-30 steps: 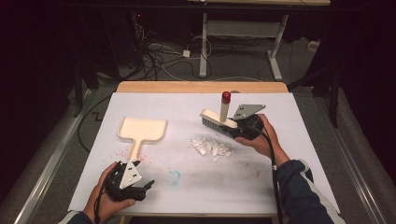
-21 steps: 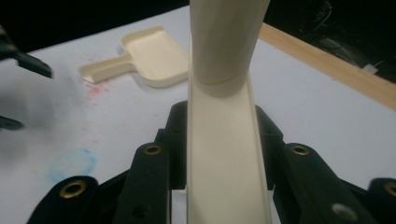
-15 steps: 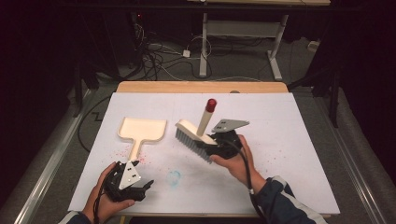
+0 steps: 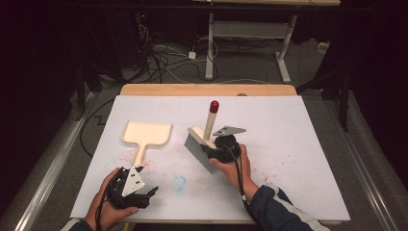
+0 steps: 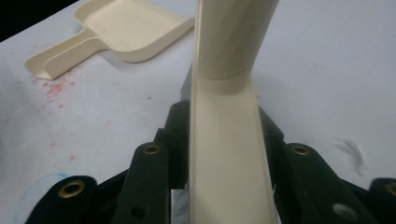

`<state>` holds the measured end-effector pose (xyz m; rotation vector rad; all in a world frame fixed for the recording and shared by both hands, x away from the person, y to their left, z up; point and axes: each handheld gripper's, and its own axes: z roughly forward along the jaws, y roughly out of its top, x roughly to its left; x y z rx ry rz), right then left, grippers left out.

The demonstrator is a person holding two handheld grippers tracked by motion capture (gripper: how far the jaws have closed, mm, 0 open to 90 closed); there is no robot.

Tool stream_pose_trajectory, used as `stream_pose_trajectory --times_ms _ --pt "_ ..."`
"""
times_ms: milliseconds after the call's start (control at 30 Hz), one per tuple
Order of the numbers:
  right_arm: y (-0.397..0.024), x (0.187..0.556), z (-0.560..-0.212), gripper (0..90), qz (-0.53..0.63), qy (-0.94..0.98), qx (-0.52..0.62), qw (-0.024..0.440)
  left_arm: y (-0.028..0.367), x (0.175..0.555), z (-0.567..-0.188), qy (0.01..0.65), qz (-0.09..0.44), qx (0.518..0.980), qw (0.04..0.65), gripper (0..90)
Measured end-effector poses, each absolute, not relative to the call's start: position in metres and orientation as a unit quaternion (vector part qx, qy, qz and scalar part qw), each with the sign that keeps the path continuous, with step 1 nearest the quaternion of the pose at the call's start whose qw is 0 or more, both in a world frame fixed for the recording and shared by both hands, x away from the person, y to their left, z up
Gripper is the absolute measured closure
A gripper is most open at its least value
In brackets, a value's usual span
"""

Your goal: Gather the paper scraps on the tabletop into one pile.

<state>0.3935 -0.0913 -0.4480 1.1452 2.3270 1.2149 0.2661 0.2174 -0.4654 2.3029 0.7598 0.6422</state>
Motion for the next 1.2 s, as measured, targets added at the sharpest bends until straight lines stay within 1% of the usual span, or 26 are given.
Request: stream_pose_trajectory --times_ms 100,200,467,767,967,1200 --pt "-0.103 0.392 -0.450 66.6 0.418 0.794 0.415 0.154 0.216 0.265 -0.465 0.287 0.242 0.872 0.313 19.4" --pt "-0.116 0.391 -0.452 66.4 0.419 0.781 0.440 0.146 0.216 0.265 -0.465 0.284 0.240 0.874 0.313 19.4" --pt "-0.143 0.384 -0.446 66.7 0.416 0.769 0.462 0.150 0.215 0.264 -0.465 0.281 0.242 0.874 0.314 19.4" --pt "-0.151 0.380 -0.425 67.3 0.446 0.768 0.431 0.158 0.215 0.265 -0.465 0.283 0.242 0.873 0.314 19.4" --pt "-0.159 0.377 -0.411 67.3 0.460 0.774 0.397 0.176 0.215 0.265 -0.465 0.282 0.241 0.874 0.313 19.4" --pt "-0.154 0.378 -0.415 67.3 0.455 0.784 0.389 0.166 0.215 0.266 -0.465 0.282 0.241 0.875 0.311 19.4"
